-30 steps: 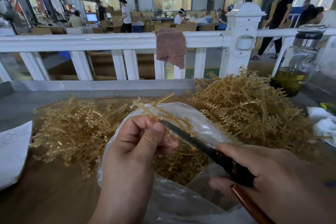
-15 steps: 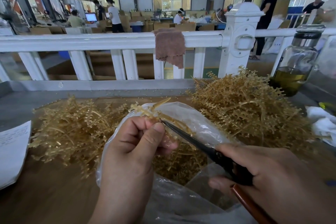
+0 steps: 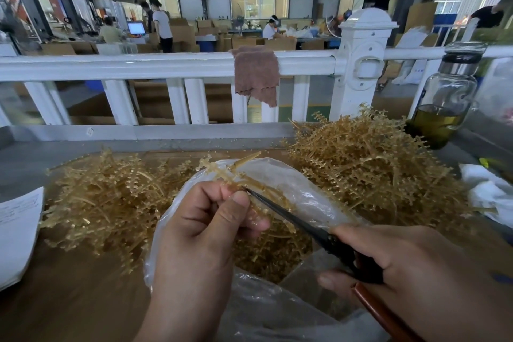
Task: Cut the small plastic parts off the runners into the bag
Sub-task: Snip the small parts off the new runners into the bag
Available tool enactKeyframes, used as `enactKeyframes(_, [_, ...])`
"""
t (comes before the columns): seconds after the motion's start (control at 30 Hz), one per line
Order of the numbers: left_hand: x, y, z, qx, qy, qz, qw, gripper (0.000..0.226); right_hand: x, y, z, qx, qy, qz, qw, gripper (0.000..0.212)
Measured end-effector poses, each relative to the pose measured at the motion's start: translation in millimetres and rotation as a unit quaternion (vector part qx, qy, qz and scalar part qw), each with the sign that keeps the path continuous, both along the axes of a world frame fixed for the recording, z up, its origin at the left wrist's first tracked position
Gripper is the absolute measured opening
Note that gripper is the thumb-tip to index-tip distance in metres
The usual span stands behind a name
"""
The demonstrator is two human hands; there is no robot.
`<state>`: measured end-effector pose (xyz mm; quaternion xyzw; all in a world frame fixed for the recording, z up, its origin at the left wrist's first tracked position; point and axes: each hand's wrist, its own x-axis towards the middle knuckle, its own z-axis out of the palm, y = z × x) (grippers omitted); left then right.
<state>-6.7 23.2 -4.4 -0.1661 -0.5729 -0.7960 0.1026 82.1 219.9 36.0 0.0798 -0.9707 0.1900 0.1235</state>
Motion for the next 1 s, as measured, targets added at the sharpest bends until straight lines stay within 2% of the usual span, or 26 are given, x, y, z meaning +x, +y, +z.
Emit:
enactKeyframes(0.1, [0.4, 0.2, 0.6, 0.005, 0.000, -0.004, 1.000, 0.013, 0.2, 0.3, 0.1, 0.007, 0.004, 0.003, 1.000, 0.042])
enactKeyframes(0.3, [-0.3, 0.0, 2.1, 0.009, 0.000, -0.007, 1.000, 0.012, -0.9, -0.7, 2.4, -0.001, -0.020, 0.001, 1.000, 0.048])
enactKeyframes(0.57, [-2.6, -1.4, 0.2, -0.008, 0.001, 0.002, 1.000, 0.011, -2.7, 0.1, 3.1, -0.034, -0.072, 0.013, 0.997, 0.070])
enactKeyframes(0.73, [-1.4, -1.8, 0.9, -0.018, 0.010, 0.003, 1.000, 0.013, -3.3, 1.1, 2.1, -0.026, -0.077, 0.012, 0.997, 0.070])
enactKeyframes(0.87, [-1.5, -1.3, 1.6, -0.021, 0.016, 0.005, 1.000, 0.018, -3.2, 1.1, 2.4, -0.029, -0.072, 0.009, 0.997, 0.062])
enactKeyframes(1.0, [-1.2, -1.1, 1.6, -0.013, 0.013, 0.006, 1.000, 0.014, -2.3, 1.7, 3.3, -0.019, -0.069, 0.007, 0.997, 0.066])
